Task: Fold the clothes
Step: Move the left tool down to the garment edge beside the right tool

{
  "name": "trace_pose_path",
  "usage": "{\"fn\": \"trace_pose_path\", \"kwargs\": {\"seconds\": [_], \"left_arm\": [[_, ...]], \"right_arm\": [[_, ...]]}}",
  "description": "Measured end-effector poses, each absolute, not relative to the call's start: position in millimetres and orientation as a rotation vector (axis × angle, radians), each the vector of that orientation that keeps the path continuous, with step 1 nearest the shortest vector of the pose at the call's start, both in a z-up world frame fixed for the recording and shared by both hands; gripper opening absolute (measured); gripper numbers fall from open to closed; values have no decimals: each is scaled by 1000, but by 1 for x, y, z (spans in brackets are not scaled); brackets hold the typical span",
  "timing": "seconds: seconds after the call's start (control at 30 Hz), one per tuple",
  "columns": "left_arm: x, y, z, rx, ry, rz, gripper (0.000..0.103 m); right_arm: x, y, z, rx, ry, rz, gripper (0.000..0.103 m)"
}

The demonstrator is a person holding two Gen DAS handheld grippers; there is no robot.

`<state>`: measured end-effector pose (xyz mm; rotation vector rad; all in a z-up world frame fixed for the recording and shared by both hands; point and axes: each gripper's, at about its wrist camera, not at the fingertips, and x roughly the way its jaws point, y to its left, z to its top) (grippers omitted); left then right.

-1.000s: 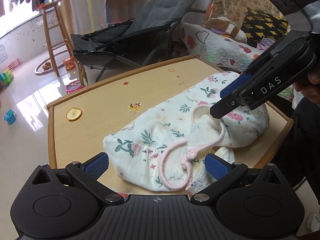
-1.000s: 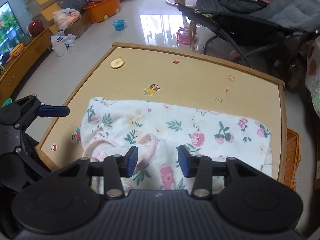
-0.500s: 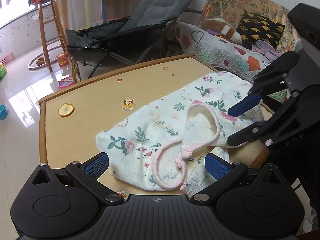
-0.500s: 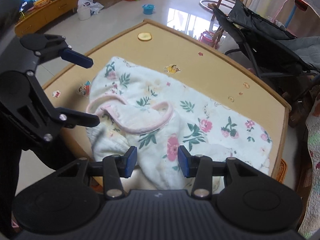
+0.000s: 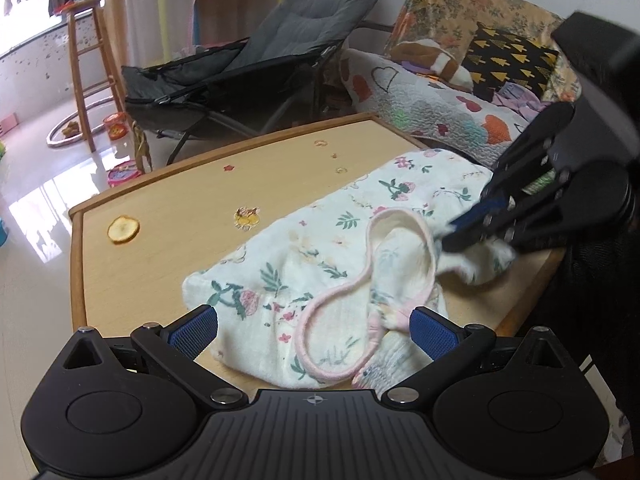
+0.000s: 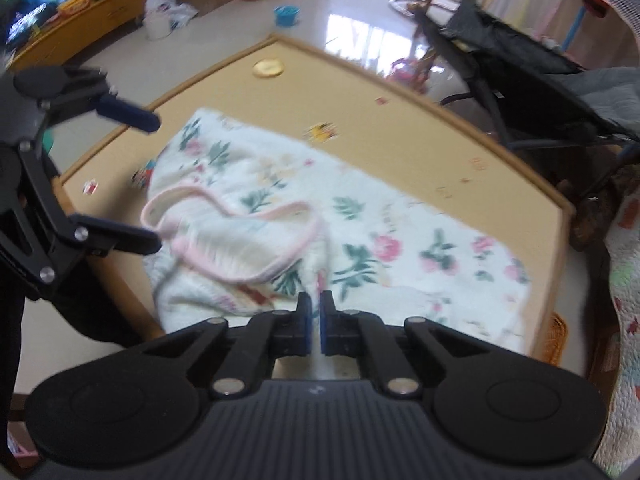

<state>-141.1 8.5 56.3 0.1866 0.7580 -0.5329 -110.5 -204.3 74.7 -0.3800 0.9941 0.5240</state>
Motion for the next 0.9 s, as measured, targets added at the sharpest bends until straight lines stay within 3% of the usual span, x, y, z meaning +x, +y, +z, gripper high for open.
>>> {"fn": "trace_pose_path", "kwargs": {"seconds": [0.4, 0.9], "left_arm": [[-142, -20, 68, 332, 689, -573, 103], [-117, -28, 89, 371, 673, -600, 103]], "right_arm": [[-108, -242, 120, -397, 894, 426, 4], [-133, -267, 107, -375, 943, 398, 4]]}}
